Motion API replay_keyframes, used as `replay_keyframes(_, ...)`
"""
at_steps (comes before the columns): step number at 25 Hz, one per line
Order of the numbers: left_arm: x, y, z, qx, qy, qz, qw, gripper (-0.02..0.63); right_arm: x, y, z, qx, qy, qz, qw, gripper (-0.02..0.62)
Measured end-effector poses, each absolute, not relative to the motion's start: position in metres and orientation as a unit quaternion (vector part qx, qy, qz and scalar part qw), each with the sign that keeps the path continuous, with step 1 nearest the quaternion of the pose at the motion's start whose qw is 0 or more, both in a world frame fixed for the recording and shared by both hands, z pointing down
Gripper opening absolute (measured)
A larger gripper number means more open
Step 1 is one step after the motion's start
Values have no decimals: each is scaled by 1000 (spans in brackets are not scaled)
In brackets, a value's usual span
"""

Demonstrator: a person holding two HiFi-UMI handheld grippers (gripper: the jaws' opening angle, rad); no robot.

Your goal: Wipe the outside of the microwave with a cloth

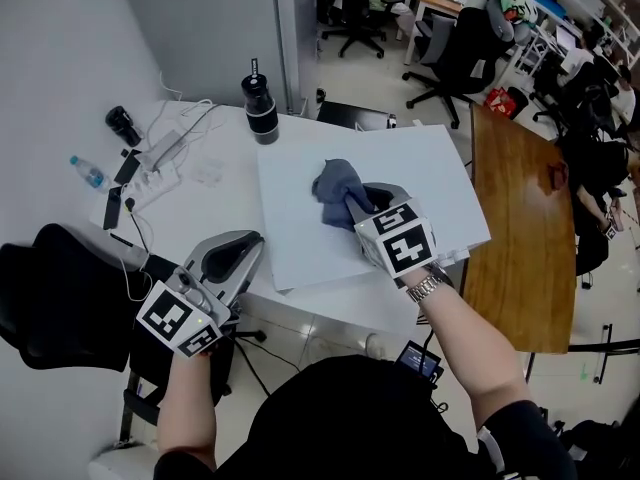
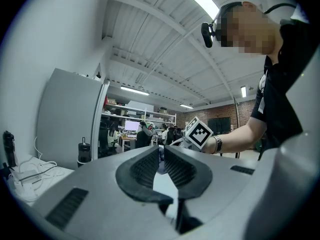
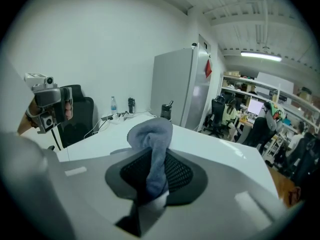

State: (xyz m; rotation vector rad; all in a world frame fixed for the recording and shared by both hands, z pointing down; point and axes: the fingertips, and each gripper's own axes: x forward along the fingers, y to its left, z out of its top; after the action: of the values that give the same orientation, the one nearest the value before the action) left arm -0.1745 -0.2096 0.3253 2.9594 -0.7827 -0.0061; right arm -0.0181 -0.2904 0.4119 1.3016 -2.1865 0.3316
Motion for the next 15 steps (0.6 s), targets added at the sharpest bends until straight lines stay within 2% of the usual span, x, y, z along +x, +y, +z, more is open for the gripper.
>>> replay_keyframes(15,-102,-181,317,961,-274,11,30,6,97,-278,409,514,-808,124,259,74)
